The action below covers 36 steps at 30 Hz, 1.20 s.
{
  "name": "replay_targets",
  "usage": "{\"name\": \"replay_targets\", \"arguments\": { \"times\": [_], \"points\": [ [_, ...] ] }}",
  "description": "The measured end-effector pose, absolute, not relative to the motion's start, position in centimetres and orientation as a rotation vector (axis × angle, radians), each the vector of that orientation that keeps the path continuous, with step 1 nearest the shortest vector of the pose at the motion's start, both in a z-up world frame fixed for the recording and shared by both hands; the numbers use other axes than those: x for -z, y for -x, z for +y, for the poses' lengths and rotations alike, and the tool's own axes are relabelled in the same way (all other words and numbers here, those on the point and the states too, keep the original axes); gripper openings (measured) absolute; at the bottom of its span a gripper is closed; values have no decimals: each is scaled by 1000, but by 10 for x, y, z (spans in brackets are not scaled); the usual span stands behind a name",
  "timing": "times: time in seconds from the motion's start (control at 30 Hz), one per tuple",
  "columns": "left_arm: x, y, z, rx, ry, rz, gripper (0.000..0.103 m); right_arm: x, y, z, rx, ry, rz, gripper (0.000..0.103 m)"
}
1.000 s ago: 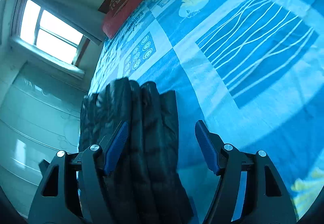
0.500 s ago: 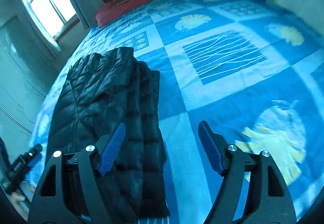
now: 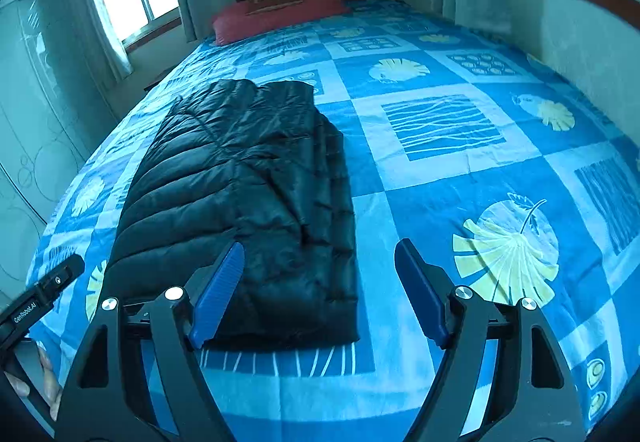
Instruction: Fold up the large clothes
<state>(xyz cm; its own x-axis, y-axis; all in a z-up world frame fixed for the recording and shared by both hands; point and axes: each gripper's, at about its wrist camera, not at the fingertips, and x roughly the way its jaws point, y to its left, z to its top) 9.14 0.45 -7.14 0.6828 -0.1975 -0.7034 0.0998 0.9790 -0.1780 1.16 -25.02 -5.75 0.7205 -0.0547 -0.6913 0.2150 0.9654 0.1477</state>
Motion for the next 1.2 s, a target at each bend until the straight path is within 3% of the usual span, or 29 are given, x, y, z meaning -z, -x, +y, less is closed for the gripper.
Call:
{"name": "replay_targets", "arguments": {
  "times": [0.33,1.2],
  "points": [
    [44,-66,-3,150,88,728,89,31,5,-222,143,-142,691,83],
    [22,-40,-17,156,37,658,89,16,18,-209,120,-110,649,83]
  ]
}}
